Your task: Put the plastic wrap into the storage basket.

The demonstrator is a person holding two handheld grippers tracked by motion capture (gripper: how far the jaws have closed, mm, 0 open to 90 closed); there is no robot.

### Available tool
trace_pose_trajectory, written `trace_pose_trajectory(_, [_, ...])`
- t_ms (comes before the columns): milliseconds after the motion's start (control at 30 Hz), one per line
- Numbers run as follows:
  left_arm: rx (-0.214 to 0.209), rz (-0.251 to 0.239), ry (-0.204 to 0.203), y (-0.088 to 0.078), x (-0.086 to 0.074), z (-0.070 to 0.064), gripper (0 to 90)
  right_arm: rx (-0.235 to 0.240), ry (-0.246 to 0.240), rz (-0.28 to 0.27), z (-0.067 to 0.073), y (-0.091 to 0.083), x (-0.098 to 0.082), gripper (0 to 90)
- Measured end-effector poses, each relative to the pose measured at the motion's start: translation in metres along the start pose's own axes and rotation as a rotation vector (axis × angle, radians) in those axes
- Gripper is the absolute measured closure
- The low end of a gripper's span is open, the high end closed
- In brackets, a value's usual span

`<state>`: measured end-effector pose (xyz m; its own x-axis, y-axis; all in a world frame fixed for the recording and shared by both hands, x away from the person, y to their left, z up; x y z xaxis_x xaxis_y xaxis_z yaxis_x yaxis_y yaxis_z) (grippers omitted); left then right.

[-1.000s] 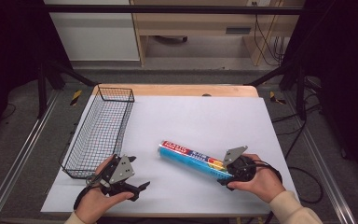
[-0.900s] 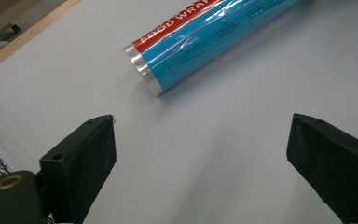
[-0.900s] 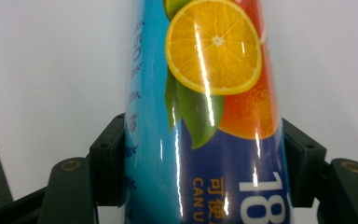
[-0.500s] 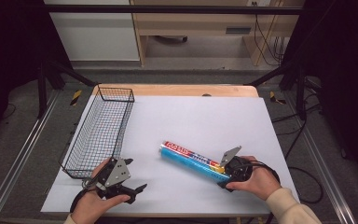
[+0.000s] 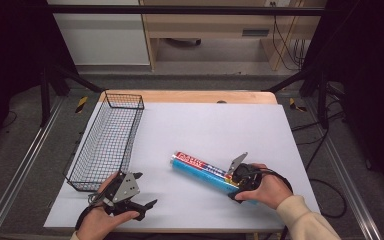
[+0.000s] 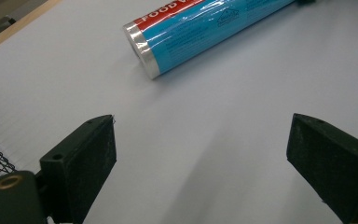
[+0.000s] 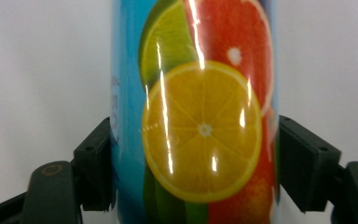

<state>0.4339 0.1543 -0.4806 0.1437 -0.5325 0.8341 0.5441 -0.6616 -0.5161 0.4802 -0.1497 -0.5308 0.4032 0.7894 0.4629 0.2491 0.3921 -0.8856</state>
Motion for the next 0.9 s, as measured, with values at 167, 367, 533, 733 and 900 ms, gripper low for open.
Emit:
trace_pose_trajectory(167, [0.001,-0.004,-0.002,-0.001,0.001,0.000,8.3,0.014,-0.016,0.014,0.003,0.001,0.002,31.9])
trace_pose_trajectory(367, [0.004,-0.008,-0.007,-0.001,0.002,0.001,8.3,0.009,-0.014,0.020,0.003,0.001,0.002,32.4])
trace_pose_trajectory(533, [0.019,-0.016,-0.004,-0.007,0.007,0.006,8.3,-0.023,-0.044,0.001,0.004,-0.001,0.003,32.6])
trace_pose_trajectory(733, [0.031,-0.015,0.004,-0.012,0.012,0.013,8.4,-0.039,-0.065,-0.057,0.005,-0.006,0.009,32.6])
trace_pose_trajectory(900, [0.022,0.018,0.051,-0.013,0.017,0.016,8.4,-0.048,-0.092,-0.078,0.006,-0.018,0.015,32.6])
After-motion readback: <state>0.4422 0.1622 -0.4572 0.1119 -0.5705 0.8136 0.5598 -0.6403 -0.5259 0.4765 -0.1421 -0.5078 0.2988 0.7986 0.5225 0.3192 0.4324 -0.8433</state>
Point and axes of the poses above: each handheld gripper's, and its own axes: y roughly forward along the jaws, x roughly out of its top, z roughly to its left, the point moved 8 cm from there along y, roughly forward along the jaws, and after that the axes turned 7 degrees about -z, right-handed, at the moved point
